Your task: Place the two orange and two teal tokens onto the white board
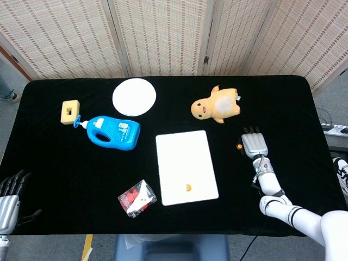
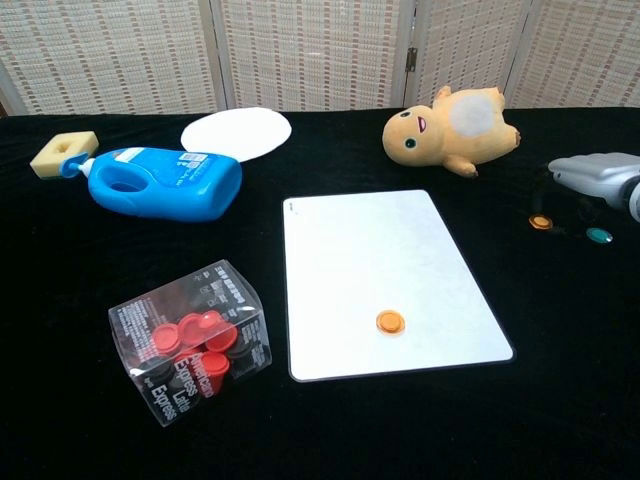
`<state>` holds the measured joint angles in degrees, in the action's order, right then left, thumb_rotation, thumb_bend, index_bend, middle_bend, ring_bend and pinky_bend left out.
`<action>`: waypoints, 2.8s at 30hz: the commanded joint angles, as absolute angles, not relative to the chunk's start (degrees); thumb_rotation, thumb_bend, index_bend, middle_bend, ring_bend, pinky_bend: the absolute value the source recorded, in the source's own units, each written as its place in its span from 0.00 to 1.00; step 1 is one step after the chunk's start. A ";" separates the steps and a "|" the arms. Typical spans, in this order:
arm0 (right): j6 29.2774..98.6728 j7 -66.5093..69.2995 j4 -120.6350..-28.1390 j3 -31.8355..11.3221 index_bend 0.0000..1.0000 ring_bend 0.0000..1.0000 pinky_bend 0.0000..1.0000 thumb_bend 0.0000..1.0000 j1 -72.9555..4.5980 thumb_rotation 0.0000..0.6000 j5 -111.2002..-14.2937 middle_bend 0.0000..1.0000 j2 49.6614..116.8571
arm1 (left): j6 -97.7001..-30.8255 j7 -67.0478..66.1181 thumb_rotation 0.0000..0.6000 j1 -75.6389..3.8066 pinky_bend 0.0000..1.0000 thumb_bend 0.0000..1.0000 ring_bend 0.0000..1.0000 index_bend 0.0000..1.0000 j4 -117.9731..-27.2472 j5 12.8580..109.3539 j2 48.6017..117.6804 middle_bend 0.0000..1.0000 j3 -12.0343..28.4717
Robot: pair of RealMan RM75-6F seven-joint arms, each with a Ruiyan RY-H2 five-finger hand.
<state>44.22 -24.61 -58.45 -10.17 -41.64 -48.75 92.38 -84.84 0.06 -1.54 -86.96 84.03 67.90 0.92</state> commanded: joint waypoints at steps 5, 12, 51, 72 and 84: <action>43.97 -25.36 -57.48 -10.37 0.44 0.03 0.00 0.44 -42.25 1.00 -48.48 0.13 93.24 | -84.68 0.32 1.00 -1.51 0.00 0.10 0.00 0.00 -86.71 83.83 67.93 0.00 0.94; 44.61 -25.10 -58.29 -10.45 0.48 0.03 0.00 0.44 -42.11 1.00 -49.22 0.15 92.92 | -84.60 0.63 1.00 -1.50 0.00 0.10 0.00 0.00 -86.43 83.82 68.01 0.00 0.93; 49.60 -25.63 -89.23 -0.56 0.49 0.04 0.00 0.44 -40.32 1.00 -75.77 0.16 84.93 | -85.93 0.30 1.00 -0.82 0.00 0.10 0.00 0.00 -87.77 84.50 67.23 0.00 0.75; 50.16 -29.07 -91.48 0.54 0.34 0.04 0.00 0.44 -40.02 1.00 -75.32 0.15 84.26 | -85.52 1.18 1.00 -0.76 0.00 0.10 0.00 0.00 -86.65 84.42 67.89 0.00 0.64; 55.79 -26.61 -91.83 -2.71 0.28 0.04 0.00 0.44 -37.70 1.00 -73.11 0.14 80.01 | -85.52 1.12 1.00 -1.09 0.00 0.10 0.00 0.00 -86.75 84.72 67.75 0.00 0.90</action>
